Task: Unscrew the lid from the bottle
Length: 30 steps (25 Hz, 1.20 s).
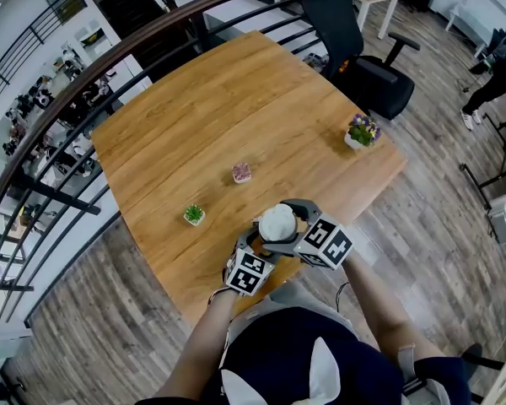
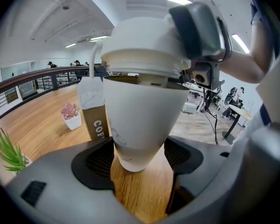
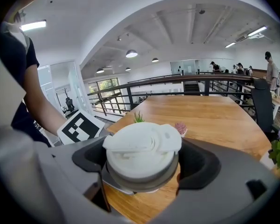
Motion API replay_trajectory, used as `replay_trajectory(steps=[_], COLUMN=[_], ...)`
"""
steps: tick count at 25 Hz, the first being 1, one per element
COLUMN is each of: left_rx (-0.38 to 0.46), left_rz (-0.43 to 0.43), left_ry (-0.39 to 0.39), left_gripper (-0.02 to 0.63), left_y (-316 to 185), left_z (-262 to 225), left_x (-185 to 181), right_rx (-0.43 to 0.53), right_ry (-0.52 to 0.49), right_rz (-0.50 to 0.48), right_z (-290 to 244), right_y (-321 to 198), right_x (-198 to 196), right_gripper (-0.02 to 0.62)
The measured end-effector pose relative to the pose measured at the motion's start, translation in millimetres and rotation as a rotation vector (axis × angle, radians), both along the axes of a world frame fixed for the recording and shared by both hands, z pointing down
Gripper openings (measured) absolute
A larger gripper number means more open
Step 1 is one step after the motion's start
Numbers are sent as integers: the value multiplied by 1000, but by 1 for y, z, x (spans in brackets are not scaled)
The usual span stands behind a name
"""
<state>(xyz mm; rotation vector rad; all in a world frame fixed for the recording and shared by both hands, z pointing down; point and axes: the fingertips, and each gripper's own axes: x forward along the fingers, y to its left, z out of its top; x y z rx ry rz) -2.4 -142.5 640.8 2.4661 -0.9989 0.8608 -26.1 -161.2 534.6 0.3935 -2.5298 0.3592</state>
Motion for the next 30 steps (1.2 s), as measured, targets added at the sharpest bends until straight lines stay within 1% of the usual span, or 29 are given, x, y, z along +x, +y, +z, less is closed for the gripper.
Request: replay_trajectory(steps=[8,13,17,20,30], left_rx=[16,28,5,4,9], left_rz=[-1,0,1,-1,4], left_ry=[16,15,4,-2,-1], left_gripper=[334,334,334,334,333], left_y=[-2,-1,1,0,-1], left_z=[-3,-2,-2,-1,-1], left_x=[1,1,1,0,1], right_rx=[-19,-48,-49,-47,-41], right_ry=[-66,-106,-90,-87,-140], right_rz=[80,127,158,175,212], right_z=[-16,-22,-22,-23,-40], right_y=[-7,-9,-11,-13,-15], right_x=[3,8,14,17,20], right_gripper=[462,462,462,462,462])
